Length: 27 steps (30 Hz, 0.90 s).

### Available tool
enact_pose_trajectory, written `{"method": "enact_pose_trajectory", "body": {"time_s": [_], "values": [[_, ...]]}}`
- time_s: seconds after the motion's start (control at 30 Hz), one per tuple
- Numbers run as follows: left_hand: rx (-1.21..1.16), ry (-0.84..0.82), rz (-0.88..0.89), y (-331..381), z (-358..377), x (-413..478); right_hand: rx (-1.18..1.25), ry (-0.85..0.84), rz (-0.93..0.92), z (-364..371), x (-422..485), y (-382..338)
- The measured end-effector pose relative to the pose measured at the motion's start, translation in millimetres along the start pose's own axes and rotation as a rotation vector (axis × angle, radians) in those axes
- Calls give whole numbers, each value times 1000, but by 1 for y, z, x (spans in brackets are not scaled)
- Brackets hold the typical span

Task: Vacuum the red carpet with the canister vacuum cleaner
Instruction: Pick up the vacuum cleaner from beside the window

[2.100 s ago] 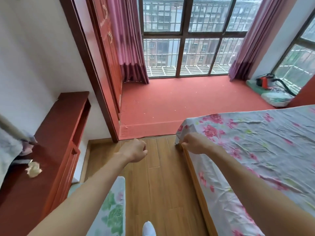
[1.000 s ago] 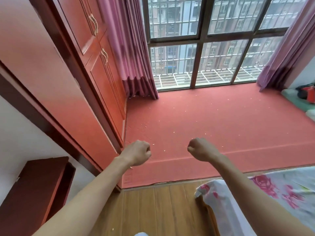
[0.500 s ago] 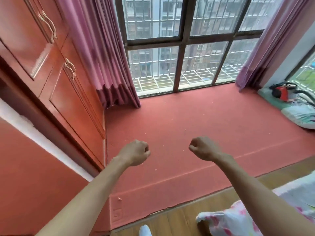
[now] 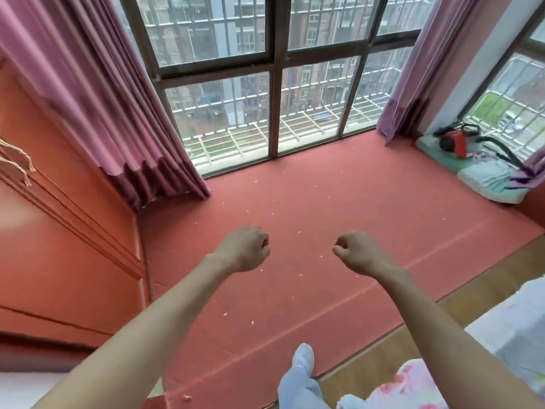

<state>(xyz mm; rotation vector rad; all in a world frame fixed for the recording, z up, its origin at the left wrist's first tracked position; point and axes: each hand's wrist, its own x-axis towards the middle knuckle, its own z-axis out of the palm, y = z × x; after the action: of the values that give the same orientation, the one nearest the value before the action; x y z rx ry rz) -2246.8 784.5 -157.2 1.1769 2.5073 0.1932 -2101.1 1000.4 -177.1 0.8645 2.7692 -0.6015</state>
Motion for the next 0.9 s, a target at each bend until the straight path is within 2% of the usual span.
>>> {"method": "enact_pose_trajectory", "body": {"time_s": [0.1,0.27,0.6,0.73,0.9], "values": [[-11,77,0,8,-17,54,31,44,21,-17,47,13],[-22,109,-43,4,-47,139,31,72,59,-57,124,28],[73,-115,9,-35,-91,309,-48,-84,91,-100,284,23],[61,-106,60,-62,-113,408,-58,-41,177,-122,367,23],[166,-106,164,-83,-155,515,-76,11,302,-157,443,19]]}}
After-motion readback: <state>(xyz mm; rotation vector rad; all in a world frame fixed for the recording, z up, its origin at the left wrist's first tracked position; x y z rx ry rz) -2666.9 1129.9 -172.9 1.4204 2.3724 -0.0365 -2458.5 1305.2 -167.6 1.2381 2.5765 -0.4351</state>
